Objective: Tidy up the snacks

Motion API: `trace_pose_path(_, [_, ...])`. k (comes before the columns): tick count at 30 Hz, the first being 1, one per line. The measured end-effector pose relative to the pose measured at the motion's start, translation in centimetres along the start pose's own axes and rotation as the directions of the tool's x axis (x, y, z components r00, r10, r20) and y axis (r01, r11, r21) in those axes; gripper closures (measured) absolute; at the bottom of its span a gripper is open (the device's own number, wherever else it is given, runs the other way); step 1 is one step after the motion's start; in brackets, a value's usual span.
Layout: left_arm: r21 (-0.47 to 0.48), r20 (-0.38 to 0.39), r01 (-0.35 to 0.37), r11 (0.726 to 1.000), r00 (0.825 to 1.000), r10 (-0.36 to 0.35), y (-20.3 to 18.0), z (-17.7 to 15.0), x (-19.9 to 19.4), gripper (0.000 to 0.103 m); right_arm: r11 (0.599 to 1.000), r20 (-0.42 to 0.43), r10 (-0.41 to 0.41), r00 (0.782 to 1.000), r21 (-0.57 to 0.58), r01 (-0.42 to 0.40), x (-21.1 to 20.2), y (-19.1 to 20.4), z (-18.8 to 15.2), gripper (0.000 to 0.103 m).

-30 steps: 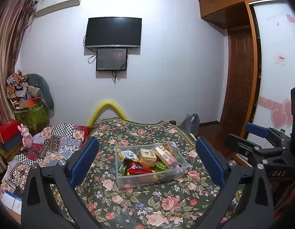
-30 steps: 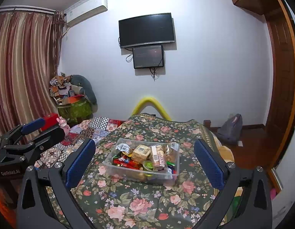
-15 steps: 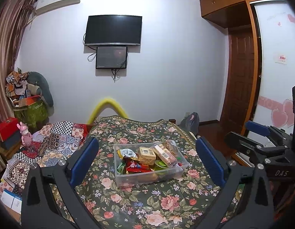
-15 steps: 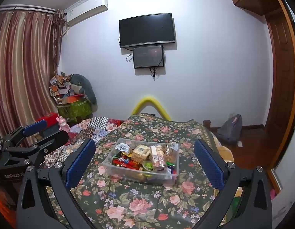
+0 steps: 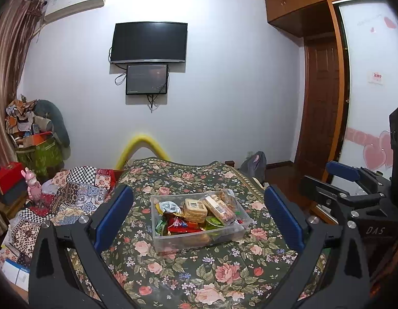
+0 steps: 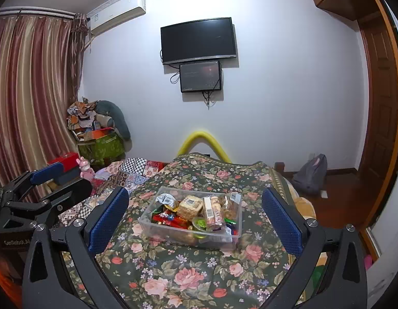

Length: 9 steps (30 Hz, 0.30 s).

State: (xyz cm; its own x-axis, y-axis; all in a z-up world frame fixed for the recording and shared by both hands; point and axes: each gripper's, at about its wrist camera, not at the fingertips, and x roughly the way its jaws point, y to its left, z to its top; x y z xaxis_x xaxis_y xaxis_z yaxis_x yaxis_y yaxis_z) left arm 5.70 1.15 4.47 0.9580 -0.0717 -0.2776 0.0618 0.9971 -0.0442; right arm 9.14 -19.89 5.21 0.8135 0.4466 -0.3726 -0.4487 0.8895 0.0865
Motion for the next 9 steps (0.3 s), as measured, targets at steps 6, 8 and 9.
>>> trace_pose_path(6, [0.015, 0.002, -0.008, 1.000, 1.000, 0.008, -0.32, -0.12, 0.07, 0.000, 1.000, -0.004, 0.000, 1.000, 0.005, 0.000, 0.03, -0.09, -0.17, 0.000])
trace_pose_path(8, [0.011, -0.003, -0.008, 1.000, 1.000, 0.008, -0.22, -0.16, 0.28, 0.000, 1.000, -0.007, 0.001, 1.000, 0.004, -0.001, 0.08, -0.07, -0.23, 0.000])
trace_pose_path(9, [0.008, -0.007, -0.007, 1.000, 1.000, 0.007, -0.14, -0.22, 0.41, 0.000, 1.000, -0.009, 0.000, 1.000, 0.002, 0.000, 0.14, -0.07, -0.25, 0.000])
